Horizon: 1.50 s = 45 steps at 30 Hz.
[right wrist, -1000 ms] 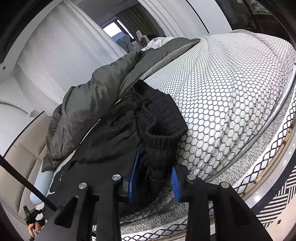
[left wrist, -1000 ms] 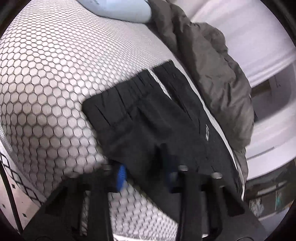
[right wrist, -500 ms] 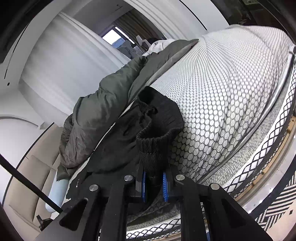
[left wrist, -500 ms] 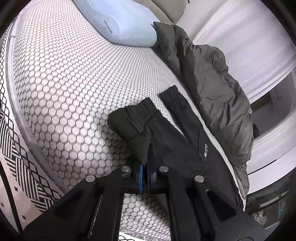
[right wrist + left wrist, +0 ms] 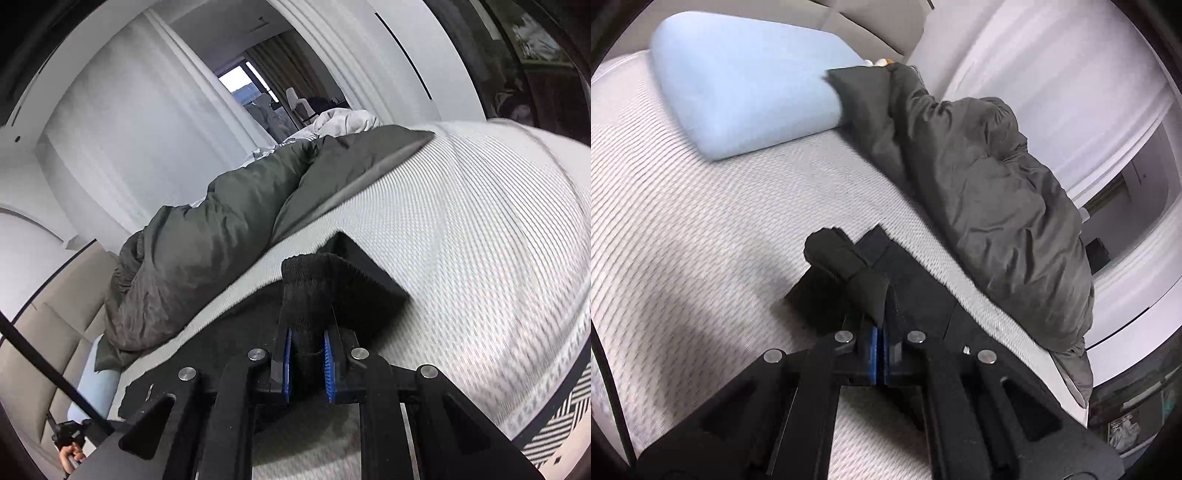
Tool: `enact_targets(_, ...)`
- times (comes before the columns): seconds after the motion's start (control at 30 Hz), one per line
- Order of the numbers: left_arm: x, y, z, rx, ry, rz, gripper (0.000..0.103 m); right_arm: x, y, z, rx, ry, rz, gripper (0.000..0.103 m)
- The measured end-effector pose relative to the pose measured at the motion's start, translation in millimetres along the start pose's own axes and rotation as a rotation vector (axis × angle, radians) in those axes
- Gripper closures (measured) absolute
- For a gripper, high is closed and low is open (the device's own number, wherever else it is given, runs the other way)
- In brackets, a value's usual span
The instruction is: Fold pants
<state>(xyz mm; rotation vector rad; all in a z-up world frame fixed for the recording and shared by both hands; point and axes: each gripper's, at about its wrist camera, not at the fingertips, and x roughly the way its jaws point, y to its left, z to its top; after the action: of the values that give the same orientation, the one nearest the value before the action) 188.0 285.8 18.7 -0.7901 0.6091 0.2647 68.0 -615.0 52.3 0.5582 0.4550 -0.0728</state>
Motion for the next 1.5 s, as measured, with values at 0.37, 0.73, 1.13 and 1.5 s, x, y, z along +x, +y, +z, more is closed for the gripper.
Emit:
enact_targets(0.37, 162, -61, 58, -0.017, 0.133, 0.178, 0.075, 171, 39, 81, 0.018, 0.031, -0.236, 0.041)
enact_targets(0.73, 93, -66, 1, 0.126, 0.114, 0.149, 0.001, 143, 52, 8, -0.043, 0.105, -0.057, 0.009)
enact_targets(1.13, 42, -8, -103, -0.061, 0.32, -0.006, 0.006, 89, 6, -79, 0.266, 0.2, 0.101, 0.009)
enact_targets(1.5, 96, -33, -116, -0.054, 0.406, -0.15, 0.029, 121, 4, -78, 0.221, 0.287, 0.098, 0.017)
